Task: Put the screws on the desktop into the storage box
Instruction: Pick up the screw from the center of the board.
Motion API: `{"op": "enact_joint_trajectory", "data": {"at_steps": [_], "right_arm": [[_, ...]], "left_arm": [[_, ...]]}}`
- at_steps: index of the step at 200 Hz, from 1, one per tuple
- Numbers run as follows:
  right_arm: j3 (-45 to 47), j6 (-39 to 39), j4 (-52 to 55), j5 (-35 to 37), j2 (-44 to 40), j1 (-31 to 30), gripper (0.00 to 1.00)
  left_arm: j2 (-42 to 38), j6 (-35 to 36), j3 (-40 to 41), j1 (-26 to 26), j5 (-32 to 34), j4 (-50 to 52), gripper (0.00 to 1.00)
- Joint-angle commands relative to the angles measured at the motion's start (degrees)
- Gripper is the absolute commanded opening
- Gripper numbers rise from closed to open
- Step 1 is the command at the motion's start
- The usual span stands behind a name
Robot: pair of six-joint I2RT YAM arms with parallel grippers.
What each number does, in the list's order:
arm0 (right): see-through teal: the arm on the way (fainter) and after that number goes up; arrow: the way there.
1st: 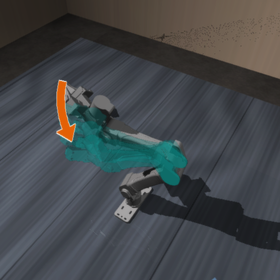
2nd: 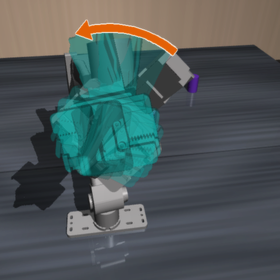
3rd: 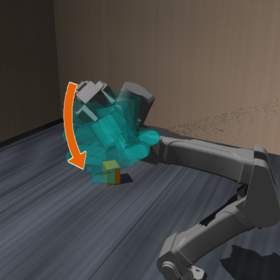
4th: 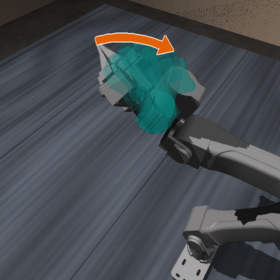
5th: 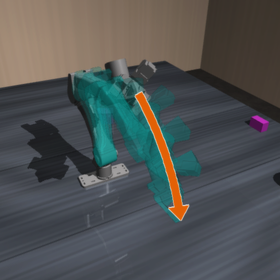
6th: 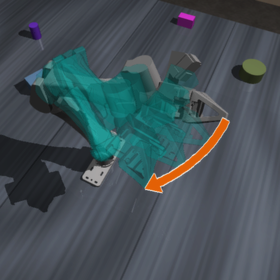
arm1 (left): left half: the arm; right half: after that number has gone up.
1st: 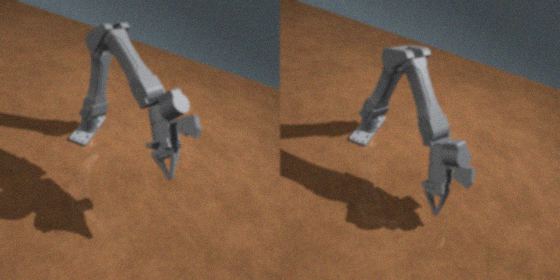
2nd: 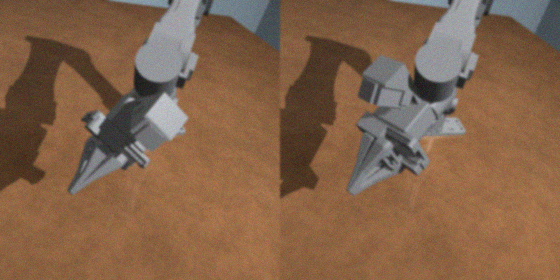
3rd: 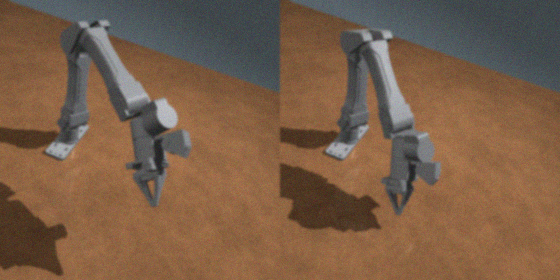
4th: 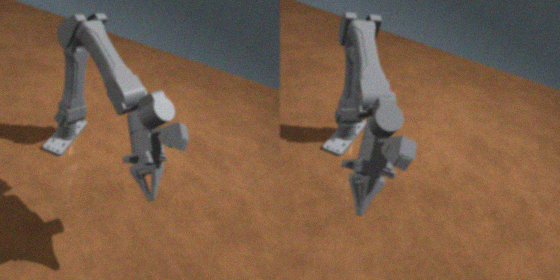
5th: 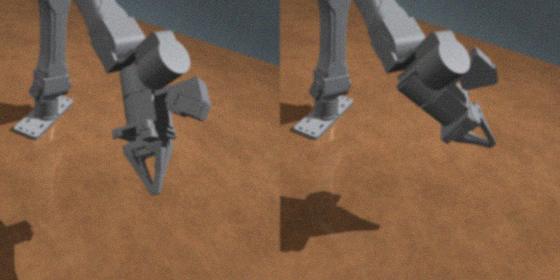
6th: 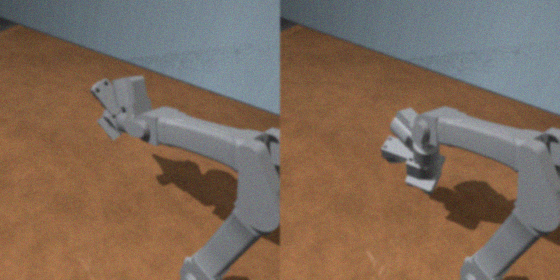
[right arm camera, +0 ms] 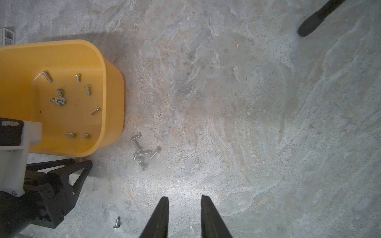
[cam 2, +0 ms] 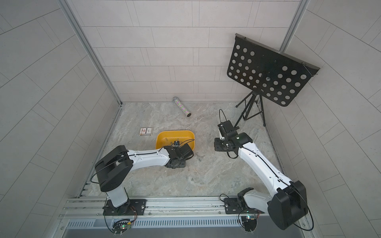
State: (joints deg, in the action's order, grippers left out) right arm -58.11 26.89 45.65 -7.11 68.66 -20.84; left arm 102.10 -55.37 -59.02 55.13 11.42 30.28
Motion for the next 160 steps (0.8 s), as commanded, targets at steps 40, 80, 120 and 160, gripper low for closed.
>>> {"op": "enact_joint_trajectory", "data": {"at_steps": [40,80,120,160], "right_arm": [[-0.86,-0.61,0.87,-0.17,0.77,0.19,0.31],[-0.47,-0.53,0.86,-0.27,0.94,0.20,0.31],[-0.17,-0.56,0.67,-0.27,1.10,0.19,0.31],[0.04,-0.52,0.51,-0.27,1.17,0.21,0.31]], "left_arm": [[1.61,0.44,-0.75,0.23,-0.27,1.10,0.35],[1.79,0.27,-0.57,0.24,-0.42,1.08,0.28],[2.11,0.27,-0.48,0.24,-0.74,0.91,0.24],[1.86,0.27,-0.23,0.24,-0.70,0.91,0.22]]}}
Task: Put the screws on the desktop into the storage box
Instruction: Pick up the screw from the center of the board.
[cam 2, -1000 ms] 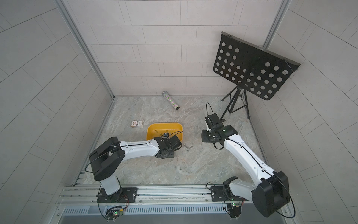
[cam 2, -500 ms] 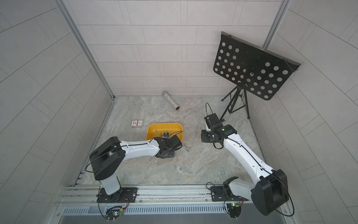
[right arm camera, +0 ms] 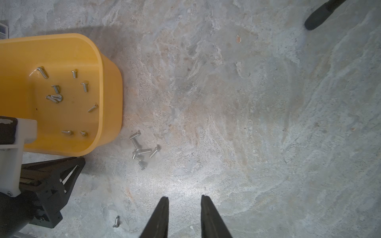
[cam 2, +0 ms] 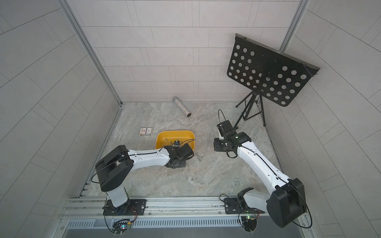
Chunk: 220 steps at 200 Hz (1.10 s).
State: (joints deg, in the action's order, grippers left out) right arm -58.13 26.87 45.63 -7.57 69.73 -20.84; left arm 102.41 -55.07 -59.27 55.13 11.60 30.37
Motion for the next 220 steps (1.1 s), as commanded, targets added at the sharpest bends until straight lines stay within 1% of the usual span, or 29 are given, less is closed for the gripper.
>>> {"op": "enact_joint_trajectory", "data": {"at_steps": [1,148,220], "right_arm": [[0.05,-0.50,0.52,0.19,0.07,0.20,0.31],[0.65,0.16,0.43,-0.58,-0.34,0.19,0.31],[0.91,0.72,0.60,-1.13,-1.66,0.19,0.31]], "left_arm": [[1.52,-0.04,0.02,0.24,-0.92,0.87,0.22],[-0.17,-0.31,1.76,0.45,-1.23,0.33,0.19],[-4.22,-1.33,3.71,3.08,-0.34,2.32,0.17]]}}
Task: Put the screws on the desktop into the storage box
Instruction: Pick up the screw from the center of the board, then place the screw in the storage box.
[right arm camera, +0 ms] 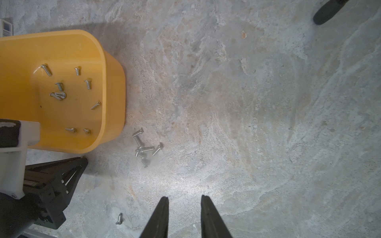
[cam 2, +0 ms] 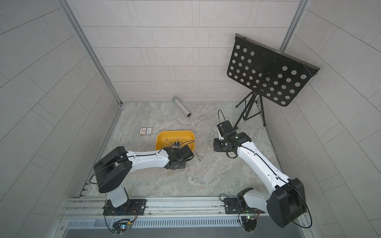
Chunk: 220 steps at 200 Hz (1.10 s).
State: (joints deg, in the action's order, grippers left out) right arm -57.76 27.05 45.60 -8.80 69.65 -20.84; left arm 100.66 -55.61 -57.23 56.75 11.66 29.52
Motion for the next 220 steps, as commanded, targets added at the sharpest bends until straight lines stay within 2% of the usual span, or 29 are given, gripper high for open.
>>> {"op": "enact_joint_trajectory", "data": {"at_steps": [1,38,77,107,137,186,220], "right_arm": [[0.54,0.55,0.63,0.10,-1.60,0.14,0.31],[0.47,0.68,0.81,-0.08,-1.93,0.17,0.31],[0.37,0.72,0.82,-0.07,-2.07,0.10,0.31],[0.46,0.99,0.47,-0.51,-2.06,0.11,0.31],[0.37,1.08,0.32,-0.92,-1.93,0.10,0.31],[-0.07,0.99,0.43,-1.75,-2.02,0.11,0.31],[-0.33,0.92,0.49,-1.84,-1.80,0.10,0.31]], "left_arm": [[-2.57,-0.80,1.72,1.49,-0.45,3.26,0.17],[-7.68,-1.34,1.80,3.32,1.24,7.32,0.16],[-16.58,-1.43,0.08,4.77,4.55,15.62,0.16],[-22.68,-0.99,-2.96,4.66,8.34,22.31,0.16],[-25.42,0.45,-6.41,4.35,13.29,25.59,0.17],[-24.44,7.17,-10.62,-3.35,10.71,24.69,0.17],[-20.21,12.07,-12.89,-9.64,6.98,21.70,0.17]]}}
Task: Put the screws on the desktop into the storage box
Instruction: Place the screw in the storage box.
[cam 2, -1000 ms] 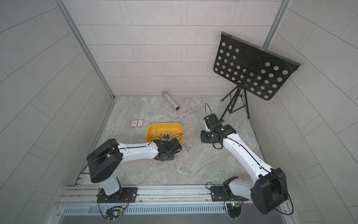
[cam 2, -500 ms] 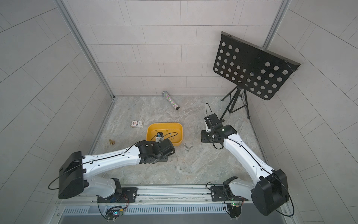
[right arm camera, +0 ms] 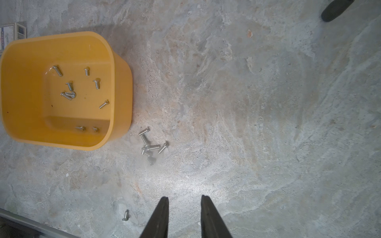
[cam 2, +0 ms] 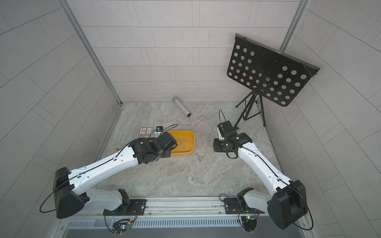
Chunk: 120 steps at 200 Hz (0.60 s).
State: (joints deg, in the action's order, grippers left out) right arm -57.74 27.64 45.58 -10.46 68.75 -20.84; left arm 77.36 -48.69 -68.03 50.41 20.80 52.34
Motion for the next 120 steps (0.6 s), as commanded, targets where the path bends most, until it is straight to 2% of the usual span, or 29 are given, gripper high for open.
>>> {"op": "enact_joint_trajectory", "data": {"at_steps": [1,50,120], "right_arm": [[-0.31,0.32,0.49,-0.18,-0.90,0.10,0.31],[-0.49,0.22,0.13,-0.50,0.04,0.10,0.31],[-0.36,-0.28,0.18,-0.53,0.59,0.13,0.31]], "left_arm": [[3.21,5.25,-2.15,-3.48,-2.34,-1.24,0.17],[14.47,10.36,-8.84,-9.20,-9.97,-3.15,0.17],[28.15,13.47,-14.89,-13.96,-14.66,-7.20,0.17]]}}
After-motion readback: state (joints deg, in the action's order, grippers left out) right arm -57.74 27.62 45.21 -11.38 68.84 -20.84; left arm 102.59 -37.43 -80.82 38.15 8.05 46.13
